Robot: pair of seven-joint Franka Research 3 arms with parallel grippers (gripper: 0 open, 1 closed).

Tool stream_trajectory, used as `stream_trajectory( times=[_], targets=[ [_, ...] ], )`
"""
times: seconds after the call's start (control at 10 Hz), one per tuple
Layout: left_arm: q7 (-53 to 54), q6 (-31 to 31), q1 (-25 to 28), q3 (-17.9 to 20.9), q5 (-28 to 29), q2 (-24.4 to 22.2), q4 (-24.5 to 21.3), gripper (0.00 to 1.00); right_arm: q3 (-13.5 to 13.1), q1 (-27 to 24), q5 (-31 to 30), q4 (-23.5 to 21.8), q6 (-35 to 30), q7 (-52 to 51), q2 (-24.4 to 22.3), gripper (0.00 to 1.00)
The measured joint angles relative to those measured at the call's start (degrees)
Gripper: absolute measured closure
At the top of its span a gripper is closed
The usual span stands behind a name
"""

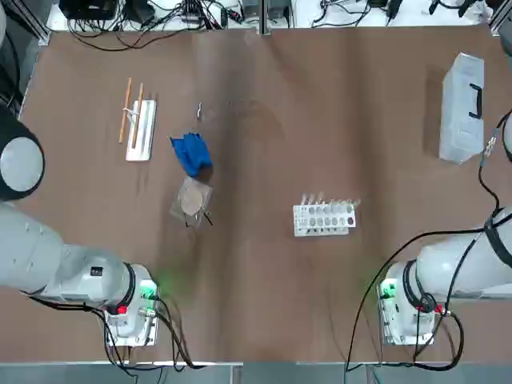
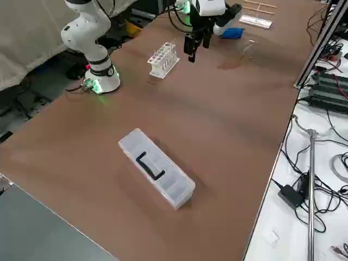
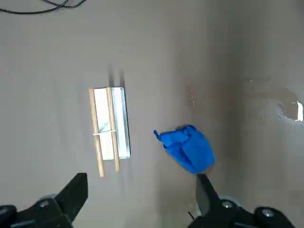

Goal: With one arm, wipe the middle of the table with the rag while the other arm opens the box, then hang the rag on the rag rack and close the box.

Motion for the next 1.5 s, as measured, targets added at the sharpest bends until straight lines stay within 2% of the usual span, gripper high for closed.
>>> stream_trajectory(
  times=[0.3, 0.5, 0.7, 0.9, 1.0, 1.2, 1.5],
  targets=[
    [-0.02, -0.06, -0.67, -0.09, 0.00, 0.18, -0.10, 0.00, 0.00, 0.00, 0.00, 0.00, 0.00, 0.01, 0.00, 0.01],
    [-1.77, 0.69, -1.55, -0.61, -1.90, 1.13, -1.95, 0.00, 0.00, 0.00, 0.00, -0.01, 0.00, 0.01, 0.00, 0.01],
    [-4.02, 7.69, -1.75, -3.53, -2.42, 2.04, -8.44, 0.00, -0.01, -0.01, 0.00, -0.13, -0.03, 0.01, 0.08, 0.01],
    [-7.12, 13.01, -3.61, -6.19, -2.45, 4.58, -15.07, 0.00, -0.11, -0.16, -0.06, -2.29, 0.24, 0.06, 0.76, 0.03],
    [-9.67, 17.83, -5.54, -6.69, -2.45, 6.45, -18.62, 0.00, -0.25, -0.58, -0.10, -4.40, 1.86, 0.09, 1.37, 0.15],
    [-12.93, 26.61, -8.85, -6.85, -2.27, 10.42, -25.58, 0.01, -0.41, -1.83, -0.11, -8.81, 5.73, 0.08, 2.35, 0.48],
    [-19.27, 35.95, -9.79, -6.82, 0.65, 17.48, -31.20, 0.01, -0.38, -1.94, -1.38, -12.38, 7.02, 0.07, 3.90, 0.97]
  ],
)
